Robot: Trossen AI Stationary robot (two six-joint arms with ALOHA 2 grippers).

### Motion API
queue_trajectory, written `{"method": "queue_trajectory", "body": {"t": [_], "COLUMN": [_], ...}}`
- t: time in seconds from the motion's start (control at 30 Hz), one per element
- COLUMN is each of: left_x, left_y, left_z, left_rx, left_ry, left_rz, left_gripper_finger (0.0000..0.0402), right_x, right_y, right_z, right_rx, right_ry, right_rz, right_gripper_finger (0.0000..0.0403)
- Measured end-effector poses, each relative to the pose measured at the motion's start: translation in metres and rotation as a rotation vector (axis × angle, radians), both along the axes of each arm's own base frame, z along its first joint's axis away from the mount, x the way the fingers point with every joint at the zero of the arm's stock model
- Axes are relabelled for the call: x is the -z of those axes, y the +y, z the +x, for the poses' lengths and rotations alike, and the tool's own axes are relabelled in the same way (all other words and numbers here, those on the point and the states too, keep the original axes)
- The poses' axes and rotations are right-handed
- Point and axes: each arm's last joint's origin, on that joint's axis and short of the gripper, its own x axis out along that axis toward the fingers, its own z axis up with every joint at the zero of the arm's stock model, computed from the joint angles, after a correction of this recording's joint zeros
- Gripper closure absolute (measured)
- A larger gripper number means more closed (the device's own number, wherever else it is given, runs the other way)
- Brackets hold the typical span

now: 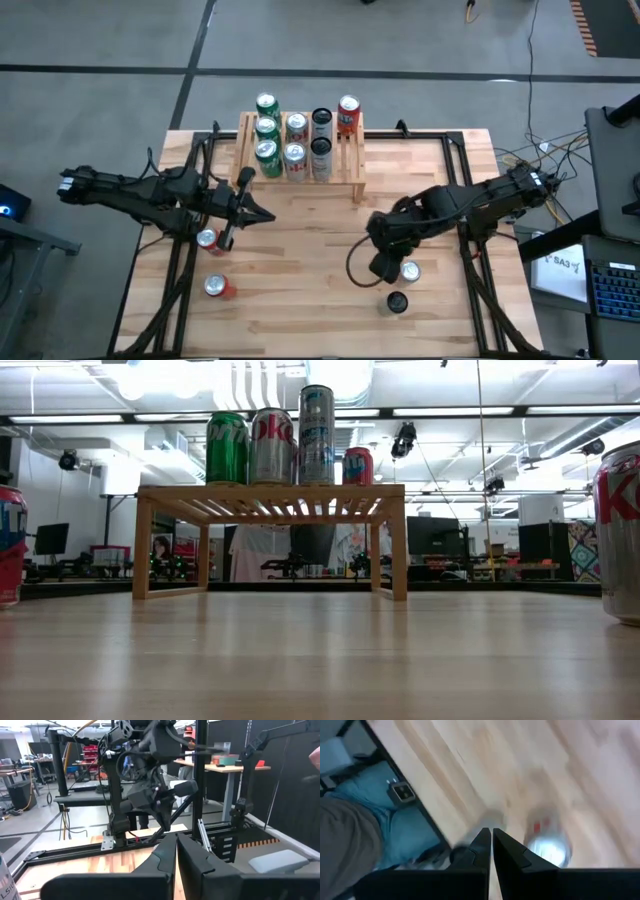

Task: Place canned beverage on shelf
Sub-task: Put the yellow soda can on the shelf

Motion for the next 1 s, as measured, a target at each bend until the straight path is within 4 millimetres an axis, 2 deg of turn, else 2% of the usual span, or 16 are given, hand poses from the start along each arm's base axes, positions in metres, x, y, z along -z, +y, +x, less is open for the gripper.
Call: {"method": "queue_trajectory", "body": {"t": [0.13,0.37,0.53,0.73,0.87,1.0], "left_x": [-0.002,-0.003,-0.003,-0.003,-0.003,-0.003], "left_y": [0.000,0.000,0.000,0.000,0.000,0.000], "left_z": [0.000,0.000,-0.001,-0.001,-0.001,0.000], "left_rx": [0.001,0.001,0.001,0.002,0.001,0.001], "left_ry": [-0.016,-0.029,-0.029,-0.032,-0.036,-0.037], "left_rz": [-0.004,-0.006,-0.006,-0.007,0.006,0.011], "left_gripper_finger": [0.0401,0.0401,0.0401,0.0401,0.0401,0.0401], "right_x": [0.005,0.033,0.035,0.035,0.035,0.034], "right_y": [0.014,0.039,0.047,0.048,0.049,0.050], "right_z": [-0.011,-0.022,-0.024,-0.020,-0.020,-0.019], "right_rx": [0.058,0.085,0.116,0.175,0.183,0.272], "right_ry": [0.126,0.266,0.264,0.248,0.251,0.263], "right_rz": [0.064,0.105,0.099,0.116,0.125,0.157], "right_gripper_finger": [0.0394,0.0394,0.0394,0.0389,0.0358,0.0297]}}
